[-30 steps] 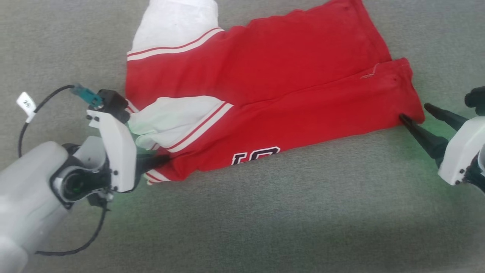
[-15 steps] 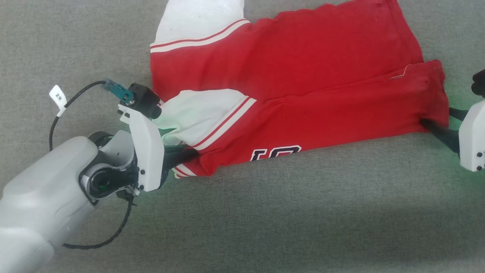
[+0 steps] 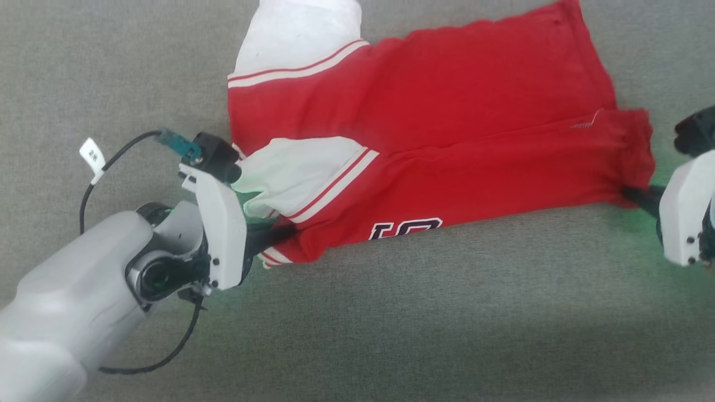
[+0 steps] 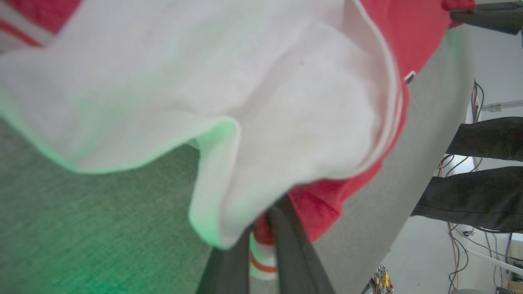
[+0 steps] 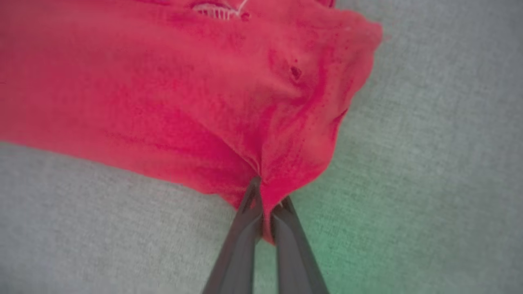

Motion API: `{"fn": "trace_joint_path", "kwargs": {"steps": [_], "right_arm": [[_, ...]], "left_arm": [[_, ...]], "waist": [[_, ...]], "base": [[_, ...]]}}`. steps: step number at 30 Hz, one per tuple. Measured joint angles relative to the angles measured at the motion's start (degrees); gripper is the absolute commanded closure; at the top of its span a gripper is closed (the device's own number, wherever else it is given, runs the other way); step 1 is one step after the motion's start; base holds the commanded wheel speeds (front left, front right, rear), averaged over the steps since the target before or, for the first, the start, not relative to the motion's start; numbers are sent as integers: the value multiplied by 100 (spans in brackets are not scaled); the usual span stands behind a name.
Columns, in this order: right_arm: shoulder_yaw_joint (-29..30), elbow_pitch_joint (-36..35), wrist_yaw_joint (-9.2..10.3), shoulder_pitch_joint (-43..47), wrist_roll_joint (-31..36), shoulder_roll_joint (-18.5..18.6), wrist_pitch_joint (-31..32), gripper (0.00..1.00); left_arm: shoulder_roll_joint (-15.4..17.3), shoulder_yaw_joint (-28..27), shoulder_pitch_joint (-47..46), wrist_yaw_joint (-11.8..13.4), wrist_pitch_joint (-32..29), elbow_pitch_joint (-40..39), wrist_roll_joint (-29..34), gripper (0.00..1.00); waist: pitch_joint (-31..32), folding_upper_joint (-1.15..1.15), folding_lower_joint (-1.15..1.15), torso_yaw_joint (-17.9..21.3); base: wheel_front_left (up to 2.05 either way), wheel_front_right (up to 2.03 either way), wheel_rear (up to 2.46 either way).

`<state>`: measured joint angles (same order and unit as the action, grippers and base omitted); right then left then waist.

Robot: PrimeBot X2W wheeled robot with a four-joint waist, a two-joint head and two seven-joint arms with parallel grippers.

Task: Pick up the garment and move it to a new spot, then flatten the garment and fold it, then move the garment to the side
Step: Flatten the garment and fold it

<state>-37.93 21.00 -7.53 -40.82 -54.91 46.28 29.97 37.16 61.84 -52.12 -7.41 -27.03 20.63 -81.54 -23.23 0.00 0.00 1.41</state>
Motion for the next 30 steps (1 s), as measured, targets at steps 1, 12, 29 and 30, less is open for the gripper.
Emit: {"fn": "trace_joint_path", "kwargs": {"steps": [1,12,29,30], "right_arm": [[-20,-40,0,49,-1,10,-3,100],[289,-829,0,1271,-308,311,-98,100],[1744,-1367,0,2449,425,-94,-815,0],[1855,-1400,0,2456,509,-142,-864,0]], "left_arm": [[27,0,34,0,40,-16,-1,100],[867,15,682,5,422,-801,-7,100],[1494,-120,1315,396,1068,-1592,19,0],[1519,-165,1312,415,1121,-1596,21,0]], "waist": [[46,0,0,11],[585,0,0,109],[673,0,0,205],[673,0,0,209]], "base": [[0,0,0],[0,0,0],[0,0,0],[0,0,0]]}}
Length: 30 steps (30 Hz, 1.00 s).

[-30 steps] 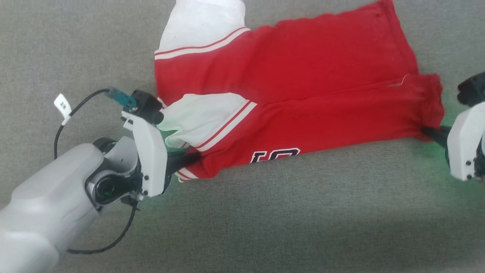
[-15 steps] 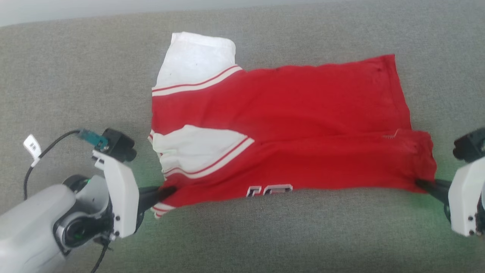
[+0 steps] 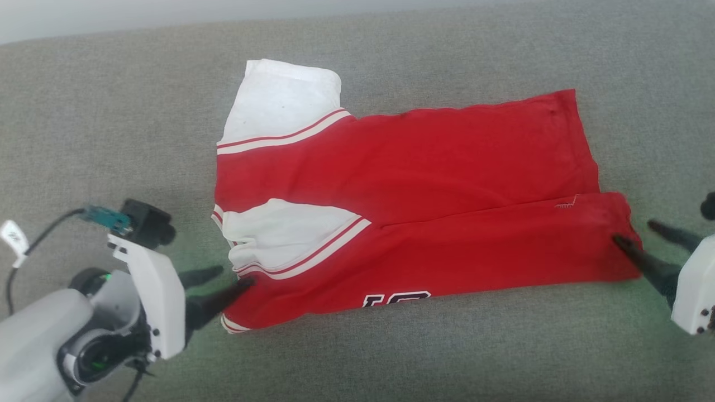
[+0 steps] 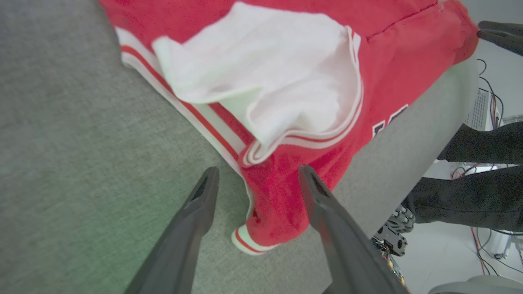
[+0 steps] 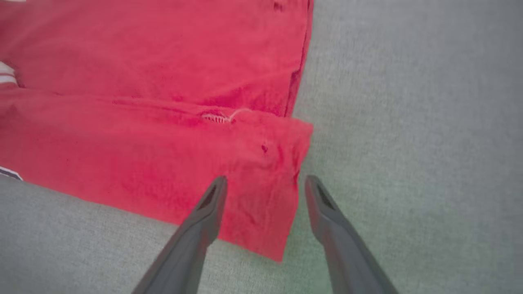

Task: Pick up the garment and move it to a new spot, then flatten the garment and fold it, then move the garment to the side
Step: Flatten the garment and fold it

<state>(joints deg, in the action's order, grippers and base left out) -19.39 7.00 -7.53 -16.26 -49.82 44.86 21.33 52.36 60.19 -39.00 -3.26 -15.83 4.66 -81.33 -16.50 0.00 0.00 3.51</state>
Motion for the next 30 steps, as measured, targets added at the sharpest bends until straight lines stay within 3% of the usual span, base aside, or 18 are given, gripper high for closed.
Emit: {"fn": "trace_joint_path", "kwargs": {"steps": [6,13,19,24,30], "right_arm": [[753,-247,0,-6,677,-544,-753,0],[1397,-474,1,-331,1443,-1646,-2064,0],[1524,-692,1,-572,1729,-2281,-2651,0],[1435,-782,1,-544,1764,-2561,-2820,0],[1413,-701,2,-351,1708,-2736,-2838,0]], "left_arm": [[103,-413,-279,372,717,248,364,0],[-401,-916,-1010,999,1652,1096,813,0],[-766,-1087,-2104,1088,1793,2027,1221,0],[-899,-870,-2809,1004,1066,2921,1443,0],[-858,-553,-3320,845,-598,3726,1346,0]], "waist": [[-77,0,0,95],[-342,0,0,361],[-675,0,0,759],[-894,0,0,1178],[-1013,0,0,1620]], "base": [[0,0,0],[0,0,0],[0,0,0],[0,0,0],[0,0,0]]}}
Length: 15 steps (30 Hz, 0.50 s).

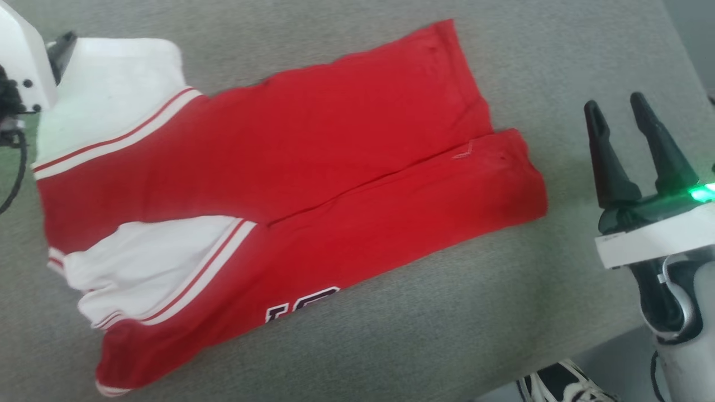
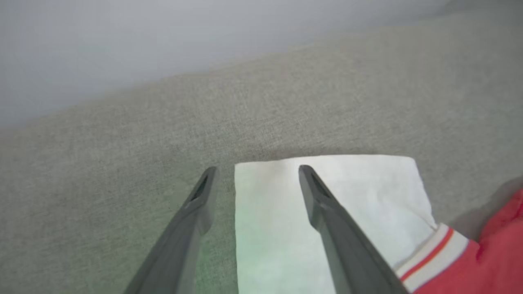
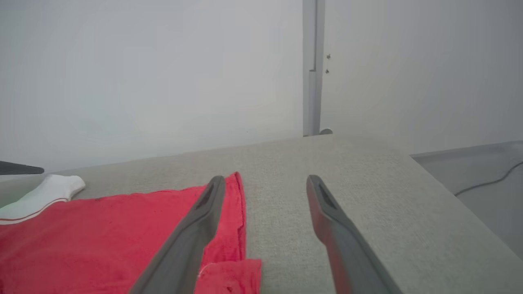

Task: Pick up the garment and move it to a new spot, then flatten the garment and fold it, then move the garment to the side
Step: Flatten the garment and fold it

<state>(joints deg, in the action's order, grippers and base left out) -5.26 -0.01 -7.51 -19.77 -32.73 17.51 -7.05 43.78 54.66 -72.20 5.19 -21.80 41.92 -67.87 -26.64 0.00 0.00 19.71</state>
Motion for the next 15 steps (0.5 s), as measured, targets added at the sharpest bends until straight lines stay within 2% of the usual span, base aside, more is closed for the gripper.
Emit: {"fn": "trace_joint_path", "kwargs": {"steps": [6,10,11,14,15], "right_arm": [[-37,36,-1,95,-64,-34,18,0],[-53,24,-1,98,-110,-33,45,0],[-65,20,0,96,-115,-25,53,0],[-136,-5,-1,52,-126,41,123,0],[-181,-10,-1,22,-126,74,174,0]], "left_arm": [[71,324,-283,-185,-1514,309,-100,0],[78,357,-386,-279,-2178,311,-313,0],[76,379,-422,-287,-2270,290,-315,8],[62,404,-453,-303,-2407,218,-323,52],[57,403,-464,-322,-2421,194,-327,60]], "waist": [[-51,0,0,198],[-110,0,0,219],[-125,0,0,214],[-170,0,0,184],[-186,0,0,171]], "base": [[0,0,0],[0,0,0],[0,0,0],[0,0,0],[0,0,0]]}}
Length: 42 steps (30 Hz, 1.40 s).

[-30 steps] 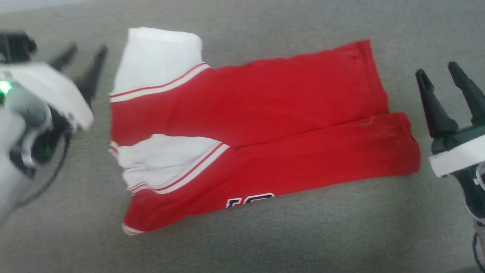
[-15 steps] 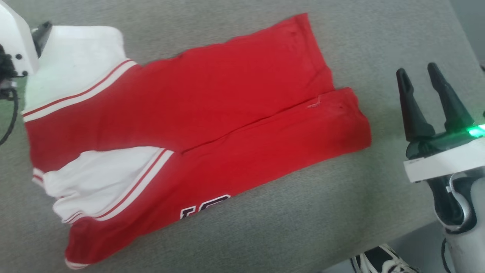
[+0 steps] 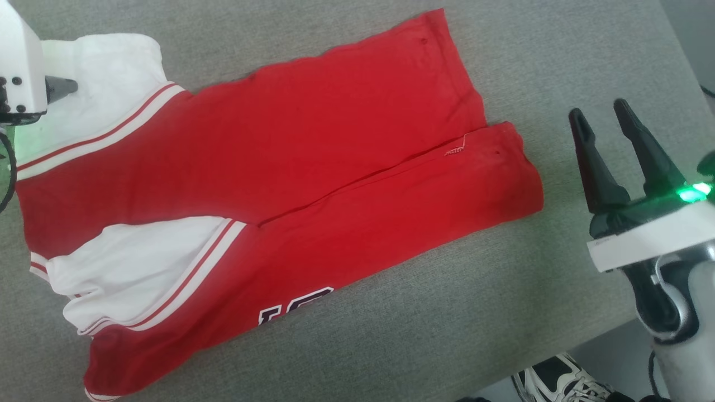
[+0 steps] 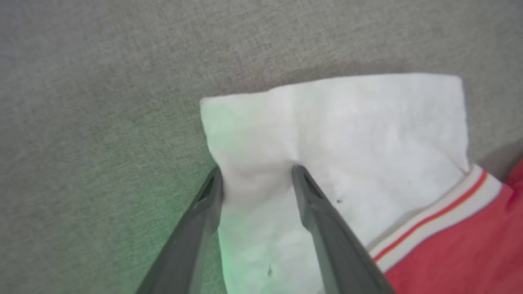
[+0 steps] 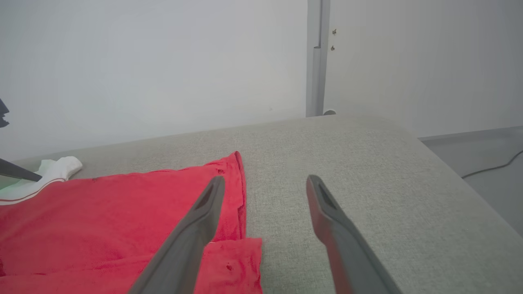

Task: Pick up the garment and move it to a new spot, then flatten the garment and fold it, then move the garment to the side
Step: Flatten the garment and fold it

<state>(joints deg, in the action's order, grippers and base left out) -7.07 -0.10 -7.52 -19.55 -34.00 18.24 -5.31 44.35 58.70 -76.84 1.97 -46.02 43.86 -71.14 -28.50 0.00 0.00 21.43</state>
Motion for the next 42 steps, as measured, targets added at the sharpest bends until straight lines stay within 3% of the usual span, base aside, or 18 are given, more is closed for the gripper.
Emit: {"fn": "trace_joint_path", "kwargs": {"steps": [1,2,10,23,32,36,37,38,40,42], "right_arm": [[-37,-5,0,-48,1,30,44,0],[-88,-11,0,-109,1,83,103,0],[-641,176,0,-894,-37,613,751,0],[-2141,1835,-1,-3351,-1355,1488,3428,0],[-2958,2820,-2,-4418,-1391,1548,4062,0],[-3171,3044,-1,-4626,-1528,1567,4057,0],[-3214,3062,-1,-4650,-1582,1571,4027,17],[-3236,3106,-1,-4655,-1656,1572,3984,57],[-3331,3159,3,-4681,-1795,1590,3961,100],[-3405,3212,1,-4703,-1912,1604,3928,100]], "left_arm": [[-9,-4,-10,-9,-9,-22,-5,72],[-22,-13,-21,-18,-9,-48,-27,100],[-162,-79,-83,-77,165,-105,-47,100],[-638,-64,-486,-404,434,-220,70,100],[-949,-75,-691,-591,739,-114,124,100],[-1063,-85,-710,-680,915,-22,133,100],[-1089,-81,-710,-704,942,5,134,100],[-1107,-73,-710,-732,991,27,148,100],[-1158,-70,-708,-779,1062,89,152,100],[-1212,-53,-700,-806,1168,135,159,100]], "waist": [[-17,0,0,-11],[-35,0,0,-24],[-143,0,0,-176],[-537,0,0,-724],[-761,0,0,-1013],[-804,0,0,-1100],[-806,0,0,-1117],[-805,0,0,-1133],[-791,0,0,-1159],[-766,0,0,-1189]], "base": [[0,0,0],[0,0,0],[0,0,0],[0,0,0],[0,0,0],[0,0,0],[0,0,0],[0,0,0],[0,0,0],[0,0,0]]}}
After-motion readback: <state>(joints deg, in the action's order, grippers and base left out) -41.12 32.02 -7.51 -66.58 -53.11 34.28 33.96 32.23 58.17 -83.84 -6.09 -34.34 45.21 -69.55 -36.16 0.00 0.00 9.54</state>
